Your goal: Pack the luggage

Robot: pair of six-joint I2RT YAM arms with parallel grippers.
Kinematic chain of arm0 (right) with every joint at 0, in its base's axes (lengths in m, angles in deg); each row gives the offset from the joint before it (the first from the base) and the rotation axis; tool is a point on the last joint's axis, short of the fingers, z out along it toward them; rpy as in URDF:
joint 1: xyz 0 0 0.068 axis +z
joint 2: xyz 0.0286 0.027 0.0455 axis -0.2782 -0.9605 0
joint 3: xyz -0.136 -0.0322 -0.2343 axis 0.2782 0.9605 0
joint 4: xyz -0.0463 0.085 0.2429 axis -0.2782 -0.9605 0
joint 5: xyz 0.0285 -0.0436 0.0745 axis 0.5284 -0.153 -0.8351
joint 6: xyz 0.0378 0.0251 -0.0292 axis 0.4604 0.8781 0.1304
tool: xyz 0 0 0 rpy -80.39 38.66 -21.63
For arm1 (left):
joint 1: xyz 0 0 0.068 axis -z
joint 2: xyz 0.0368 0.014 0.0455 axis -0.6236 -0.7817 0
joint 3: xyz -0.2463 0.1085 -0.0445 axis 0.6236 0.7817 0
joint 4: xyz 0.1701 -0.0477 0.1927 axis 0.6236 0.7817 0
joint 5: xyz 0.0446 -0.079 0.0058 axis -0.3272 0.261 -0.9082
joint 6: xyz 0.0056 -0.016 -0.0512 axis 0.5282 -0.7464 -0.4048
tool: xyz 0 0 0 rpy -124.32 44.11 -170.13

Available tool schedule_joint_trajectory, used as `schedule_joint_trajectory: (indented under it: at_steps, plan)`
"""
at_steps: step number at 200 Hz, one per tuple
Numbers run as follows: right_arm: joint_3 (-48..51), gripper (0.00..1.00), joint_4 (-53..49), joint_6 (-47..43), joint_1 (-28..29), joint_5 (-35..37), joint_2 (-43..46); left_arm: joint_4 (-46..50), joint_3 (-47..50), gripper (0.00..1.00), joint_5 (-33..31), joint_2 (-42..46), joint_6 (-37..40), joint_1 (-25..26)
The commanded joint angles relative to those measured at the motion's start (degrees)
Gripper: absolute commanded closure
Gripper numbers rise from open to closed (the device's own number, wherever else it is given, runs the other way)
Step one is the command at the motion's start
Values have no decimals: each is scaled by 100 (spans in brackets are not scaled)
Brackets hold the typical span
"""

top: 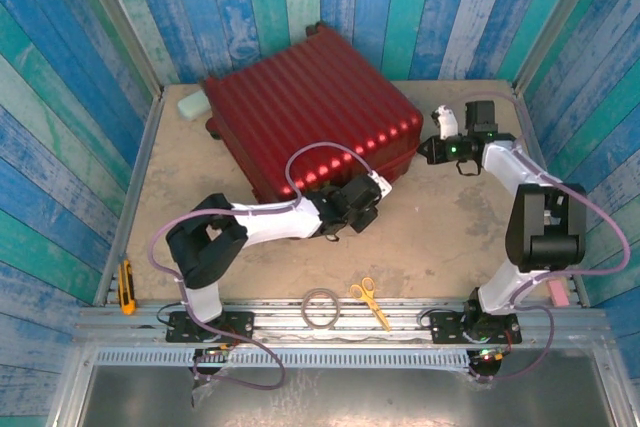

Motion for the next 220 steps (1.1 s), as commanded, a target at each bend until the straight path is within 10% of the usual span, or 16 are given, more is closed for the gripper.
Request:
schedule_joint_trajectory:
  at_steps: [1, 89, 188, 220]
  plan:
    - [-629, 100, -129, -772, -296, 783, -227, 1386, 627, 100, 520, -43, -825, 171]
    - [-2681, 100, -1074, -2287, -348, 349, -1649, 673, 1176, 100, 973, 185, 423, 1077]
    - [-3823, 99, -949, -1755, 124, 462, -2820, -221, 1915, 100, 1810, 995, 1227, 1231]
    - [-3903, 53, -834, -997, 102, 1151, -2753, -220, 1769, 97, 1432, 1084, 1237, 1260]
